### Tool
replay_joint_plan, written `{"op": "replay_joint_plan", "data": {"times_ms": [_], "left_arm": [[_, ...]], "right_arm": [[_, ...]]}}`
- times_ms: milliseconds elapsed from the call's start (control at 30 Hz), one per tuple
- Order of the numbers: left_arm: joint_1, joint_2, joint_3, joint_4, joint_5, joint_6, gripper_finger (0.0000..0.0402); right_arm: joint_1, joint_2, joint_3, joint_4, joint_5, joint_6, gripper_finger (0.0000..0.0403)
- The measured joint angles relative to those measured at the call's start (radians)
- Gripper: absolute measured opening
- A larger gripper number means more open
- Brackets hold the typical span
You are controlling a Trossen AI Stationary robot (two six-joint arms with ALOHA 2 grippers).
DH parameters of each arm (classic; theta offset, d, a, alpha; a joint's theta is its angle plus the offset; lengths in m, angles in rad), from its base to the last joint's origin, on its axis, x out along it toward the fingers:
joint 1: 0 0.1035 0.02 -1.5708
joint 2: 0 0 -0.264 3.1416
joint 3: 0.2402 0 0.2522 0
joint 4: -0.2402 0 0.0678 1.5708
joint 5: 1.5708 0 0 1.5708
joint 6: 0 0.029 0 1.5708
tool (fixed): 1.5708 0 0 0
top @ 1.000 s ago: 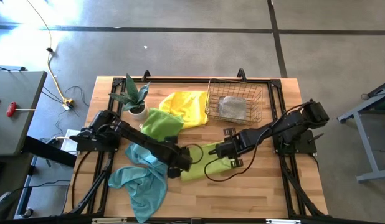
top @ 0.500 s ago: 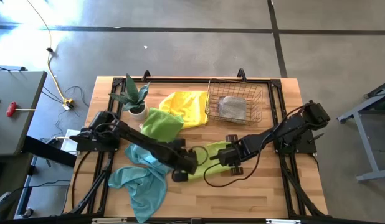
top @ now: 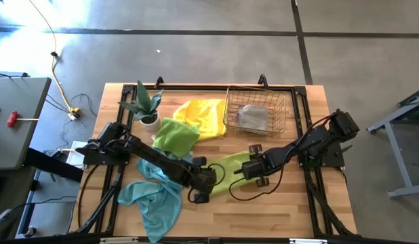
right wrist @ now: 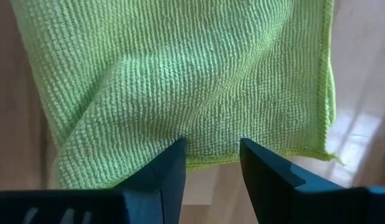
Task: Fold microfiber towels
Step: Fold the light green microfiber towel
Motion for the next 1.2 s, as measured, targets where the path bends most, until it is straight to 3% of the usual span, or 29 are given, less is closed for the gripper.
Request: {"op": "replay_joint_plan", "data": {"times_ms": [467,667,800,867,1067,1200], "left_arm": [[-0.011,0.006,-0.104,0.049,0.005,-0.142,0.0115],[-0.029,0.005,-0.106,0.035,0.011,-0.127,0.0115],[-0.029,0.005,-0.106,0.035,0.011,-0.126,0.0115],[-0.029,0.005,-0.107,0.035,0.010,-0.126,0.0115],[-0.024,0.005,-0.107,0.036,0.004,-0.116,0.0115],[-0.022,0.006,-0.108,0.036,0.004,-0.115,0.0115]], "right_arm": [[-0.031,0.000,0.000,0.009,0.076,-0.098,0.0144],[-0.043,0.000,-0.001,-0.007,0.239,-0.187,0.0143],[-0.046,0.000,0.008,-0.062,0.351,-0.162,0.0143],[-0.040,0.001,0.038,-0.084,0.320,-0.122,0.0139],[0.000,0.000,0.133,-0.066,0.043,-0.013,0.0116],[0.030,0.000,0.124,-0.007,-0.069,0.027,0.0109]]}}
